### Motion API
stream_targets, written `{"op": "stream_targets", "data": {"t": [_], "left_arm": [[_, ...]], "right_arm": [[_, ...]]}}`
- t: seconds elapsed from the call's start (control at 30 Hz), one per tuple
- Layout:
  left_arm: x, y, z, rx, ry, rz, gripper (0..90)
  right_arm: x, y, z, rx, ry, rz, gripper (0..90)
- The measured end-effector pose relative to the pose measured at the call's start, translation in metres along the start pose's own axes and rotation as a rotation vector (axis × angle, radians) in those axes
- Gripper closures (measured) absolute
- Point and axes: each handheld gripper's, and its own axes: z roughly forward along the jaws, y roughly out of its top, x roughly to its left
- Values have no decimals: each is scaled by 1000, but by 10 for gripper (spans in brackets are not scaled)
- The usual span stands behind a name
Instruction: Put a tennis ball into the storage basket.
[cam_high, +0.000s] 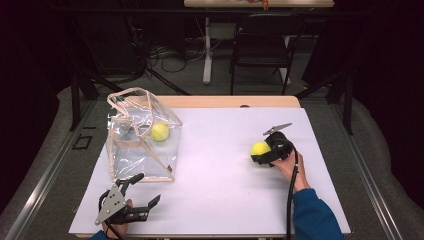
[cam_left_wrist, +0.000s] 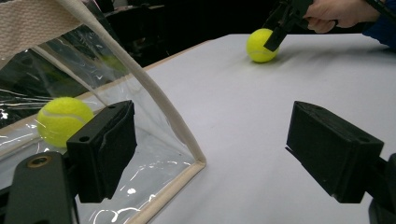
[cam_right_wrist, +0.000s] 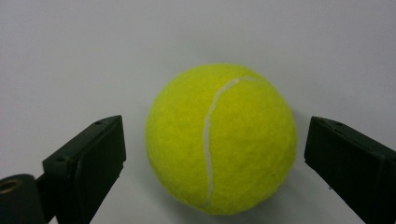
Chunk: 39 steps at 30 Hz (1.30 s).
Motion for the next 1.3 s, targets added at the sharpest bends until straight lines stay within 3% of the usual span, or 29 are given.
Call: {"op": "stream_targets", "data": {"t": [0.5, 1.07, 1.3], "left_arm": [[2, -1, 1, -2, -4, -14, 157], [1, 0, 2, 4, -5, -11, 157], [1, 0, 2, 4, -6, -13, 157]], "right_arm": [[3, 1, 2, 38, -31, -10, 245], [4, 0, 0, 27, -33, -10, 260], [8, 4, -11, 7, -42, -42, 261]]}}
